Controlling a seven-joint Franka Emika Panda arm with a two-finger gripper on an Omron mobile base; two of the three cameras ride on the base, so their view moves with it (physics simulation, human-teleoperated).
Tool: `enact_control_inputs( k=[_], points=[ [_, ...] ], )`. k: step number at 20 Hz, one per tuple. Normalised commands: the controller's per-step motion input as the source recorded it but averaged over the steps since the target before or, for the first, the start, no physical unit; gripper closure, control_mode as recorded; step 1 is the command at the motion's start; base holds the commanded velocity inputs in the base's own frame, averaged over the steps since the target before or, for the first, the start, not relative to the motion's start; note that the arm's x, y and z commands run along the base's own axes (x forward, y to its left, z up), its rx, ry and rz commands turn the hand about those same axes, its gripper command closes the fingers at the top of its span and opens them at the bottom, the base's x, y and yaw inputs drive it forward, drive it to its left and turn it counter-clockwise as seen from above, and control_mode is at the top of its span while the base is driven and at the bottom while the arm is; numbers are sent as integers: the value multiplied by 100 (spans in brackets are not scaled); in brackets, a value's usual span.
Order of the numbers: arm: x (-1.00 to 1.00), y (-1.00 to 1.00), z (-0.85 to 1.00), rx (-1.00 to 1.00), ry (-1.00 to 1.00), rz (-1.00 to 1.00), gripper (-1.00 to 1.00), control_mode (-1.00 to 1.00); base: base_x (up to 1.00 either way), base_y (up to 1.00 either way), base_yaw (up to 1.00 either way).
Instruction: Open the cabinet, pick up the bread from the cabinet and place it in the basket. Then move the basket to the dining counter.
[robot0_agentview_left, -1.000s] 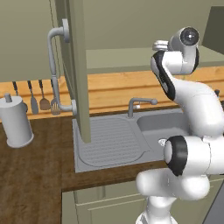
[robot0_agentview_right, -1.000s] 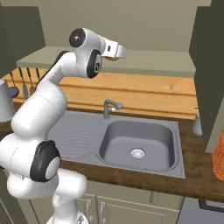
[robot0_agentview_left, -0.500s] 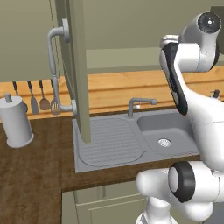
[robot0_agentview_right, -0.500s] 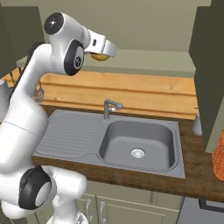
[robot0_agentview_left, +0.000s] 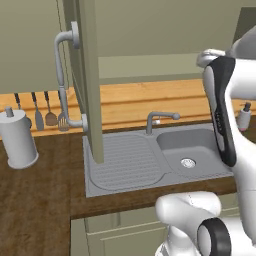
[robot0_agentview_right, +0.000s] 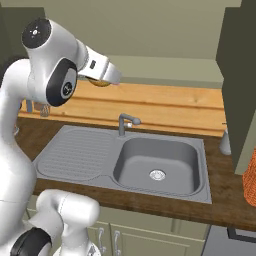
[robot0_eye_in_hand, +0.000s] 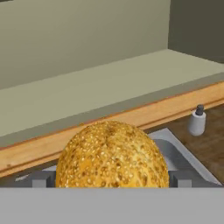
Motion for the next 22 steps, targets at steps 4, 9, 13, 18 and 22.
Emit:
enact_control_inputs(
  k=[4, 9, 13, 18, 22],
  points=[
    [-100, 45, -38, 0, 17, 1, 100, -100, 0, 0, 0],
    [-63, 27, -78, 0, 23, 0, 100, -100, 0, 0, 0],
    [-31, 34, -84, 0, 27, 7, 100, -100, 0, 0, 0],
    [-3, 24, -54, 0, 15, 9, 100, -100, 0, 0, 0],
    [-1, 1, -6, -1, 1, 1, 100, -100, 0, 0, 0]
  ],
)
